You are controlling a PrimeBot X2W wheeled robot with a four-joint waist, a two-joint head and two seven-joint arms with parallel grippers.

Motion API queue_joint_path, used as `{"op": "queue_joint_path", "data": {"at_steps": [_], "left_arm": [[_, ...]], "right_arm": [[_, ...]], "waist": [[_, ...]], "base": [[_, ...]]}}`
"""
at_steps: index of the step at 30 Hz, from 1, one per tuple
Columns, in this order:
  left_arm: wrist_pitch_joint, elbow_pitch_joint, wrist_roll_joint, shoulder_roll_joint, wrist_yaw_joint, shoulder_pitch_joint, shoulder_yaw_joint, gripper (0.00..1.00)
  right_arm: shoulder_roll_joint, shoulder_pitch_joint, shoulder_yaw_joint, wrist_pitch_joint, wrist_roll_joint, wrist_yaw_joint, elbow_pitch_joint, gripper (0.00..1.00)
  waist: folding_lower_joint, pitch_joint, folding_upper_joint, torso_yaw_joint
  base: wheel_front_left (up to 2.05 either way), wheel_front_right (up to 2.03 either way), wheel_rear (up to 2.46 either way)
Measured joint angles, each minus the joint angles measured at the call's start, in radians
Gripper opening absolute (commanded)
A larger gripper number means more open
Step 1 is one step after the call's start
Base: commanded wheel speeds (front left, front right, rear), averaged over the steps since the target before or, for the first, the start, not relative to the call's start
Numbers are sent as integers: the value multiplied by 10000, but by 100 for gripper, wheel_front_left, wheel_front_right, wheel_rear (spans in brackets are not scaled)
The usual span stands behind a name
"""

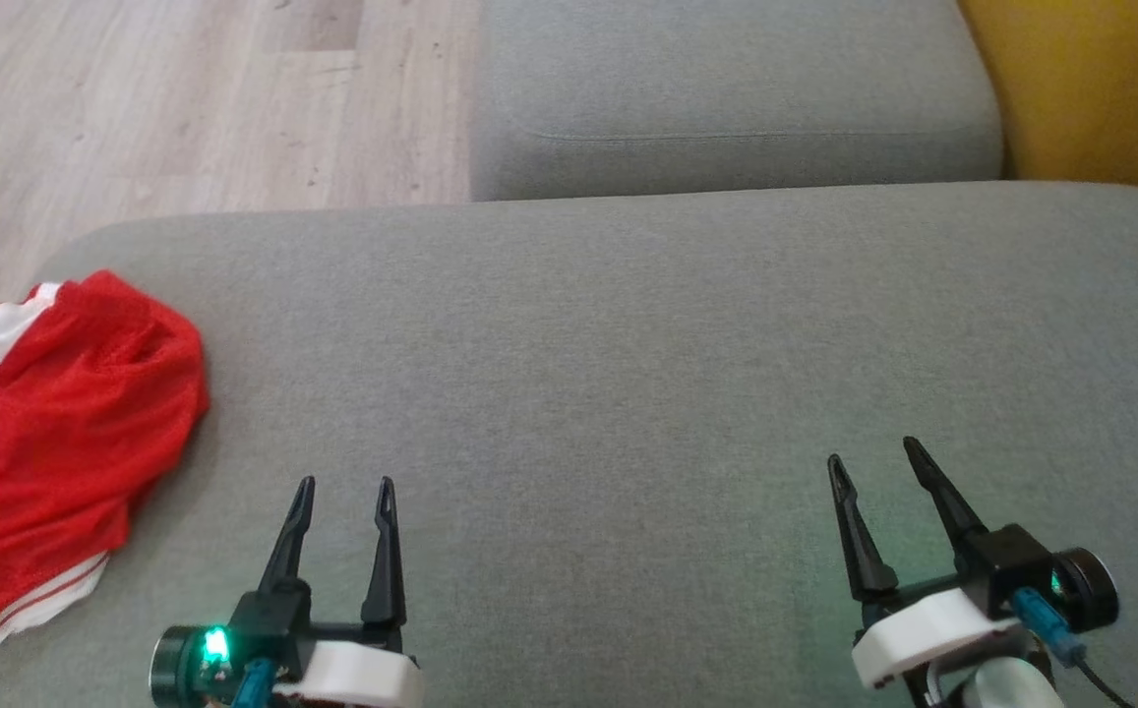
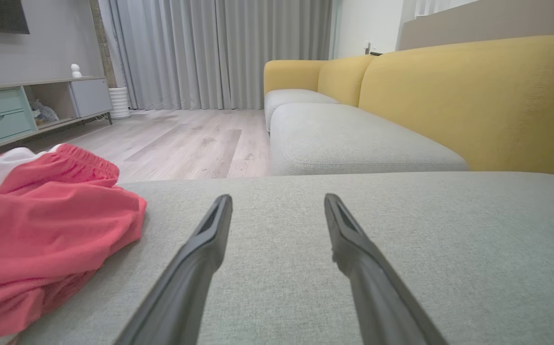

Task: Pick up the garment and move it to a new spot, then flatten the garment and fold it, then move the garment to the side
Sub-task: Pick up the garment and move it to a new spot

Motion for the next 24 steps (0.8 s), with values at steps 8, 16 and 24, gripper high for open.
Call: {"op": "queue_joint_path", "data": {"at_steps": [8, 16, 24], "left_arm": [[0, -69, 19, 2, 6, 2, 63, 100], [0, -171, 105, 8, 81, 13, 163, 100], [0, -265, 199, 19, 69, 46, 376, 100]], "right_arm": [[-2, -1, 63, 0, 6, 0, -65, 100], [-2, 26, 105, -2, 56, 0, -132, 100], [-2, 50, 109, -27, 128, 2, -173, 100]], "waist": [[0, 38, 0, 702], [0, 33, 0, 1831], [0, 27, 0, 3125]], "base": [[0, 0, 0], [0, 0, 0], [0, 0, 0]]}}
